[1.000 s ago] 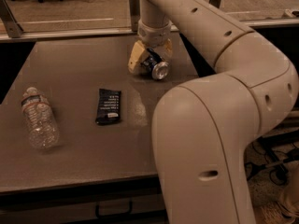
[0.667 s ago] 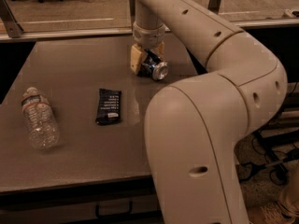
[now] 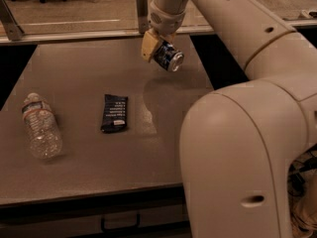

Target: Place pepsi can upright

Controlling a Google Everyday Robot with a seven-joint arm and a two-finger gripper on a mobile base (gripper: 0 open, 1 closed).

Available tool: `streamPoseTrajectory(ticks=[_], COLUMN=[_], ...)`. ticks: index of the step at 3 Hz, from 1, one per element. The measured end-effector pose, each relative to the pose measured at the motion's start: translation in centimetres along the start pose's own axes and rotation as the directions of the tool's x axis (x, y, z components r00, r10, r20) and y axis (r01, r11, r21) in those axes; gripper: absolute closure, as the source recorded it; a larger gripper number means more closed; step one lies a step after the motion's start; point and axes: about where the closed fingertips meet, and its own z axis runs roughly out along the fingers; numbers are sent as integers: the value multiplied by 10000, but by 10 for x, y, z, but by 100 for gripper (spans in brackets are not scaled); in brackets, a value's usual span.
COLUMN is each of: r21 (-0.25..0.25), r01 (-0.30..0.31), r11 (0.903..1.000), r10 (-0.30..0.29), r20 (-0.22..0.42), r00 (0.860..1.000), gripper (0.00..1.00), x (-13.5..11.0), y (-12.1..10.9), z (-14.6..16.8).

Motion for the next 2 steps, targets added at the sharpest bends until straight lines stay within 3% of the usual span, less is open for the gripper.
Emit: streamPoseTrajectory(ticks=[1,2], r21=[-1030,-1846], r01=[1420,2776], r11=[9845,9428], r10=[-1148,-1612], r20=[2337,4766], r00=[9655,8642], gripper=[100,100], x=[-1,10], y=[3,8], z=[-41,-70])
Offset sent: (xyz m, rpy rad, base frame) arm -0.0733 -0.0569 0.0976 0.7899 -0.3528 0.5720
